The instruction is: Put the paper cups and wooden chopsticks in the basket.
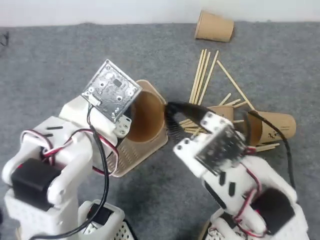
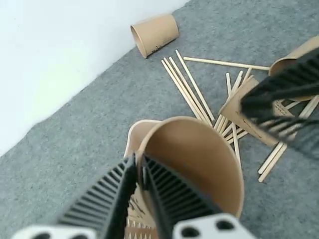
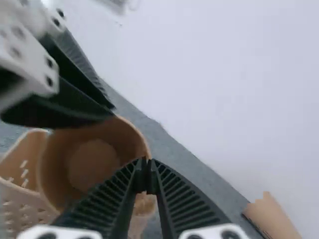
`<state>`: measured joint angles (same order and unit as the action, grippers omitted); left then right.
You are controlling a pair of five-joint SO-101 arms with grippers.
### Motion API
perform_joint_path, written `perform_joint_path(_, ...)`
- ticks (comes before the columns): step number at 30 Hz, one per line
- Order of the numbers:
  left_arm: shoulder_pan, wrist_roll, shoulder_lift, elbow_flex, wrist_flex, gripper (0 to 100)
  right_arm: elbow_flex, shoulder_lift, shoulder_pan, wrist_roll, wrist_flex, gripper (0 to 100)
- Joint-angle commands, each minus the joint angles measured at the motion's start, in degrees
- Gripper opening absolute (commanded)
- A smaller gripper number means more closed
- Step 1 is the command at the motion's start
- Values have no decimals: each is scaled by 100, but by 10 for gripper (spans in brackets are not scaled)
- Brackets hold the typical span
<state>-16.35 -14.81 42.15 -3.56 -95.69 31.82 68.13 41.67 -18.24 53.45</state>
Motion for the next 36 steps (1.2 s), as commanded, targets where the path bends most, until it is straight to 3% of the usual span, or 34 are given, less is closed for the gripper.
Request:
perform_joint_path(1, 53, -176, -273, -22, 167, 10, -615, -743, 330, -35, -13, 7)
perform_joint_path(6, 35, -193, -431, -31, 563, 10, -668, -1666, 277, -79, -22, 7)
perform_joint_path(12, 26, -202, -457, -31, 800, 10, -422, -2044, -374, -79, -576, 7)
perform_joint_path(18, 26, -211, -484, -338, 976, 10, -114, -2044, -620, -70, -866, 7)
perform_joint_path(28, 26, -167, -949, -400, 615, 10, -114, -2018, -637, -79, -848, 7)
perform_joint_path(36, -360, -18, -791, -532, 519, 10, -79, -875, -857, -62, -804, 7)
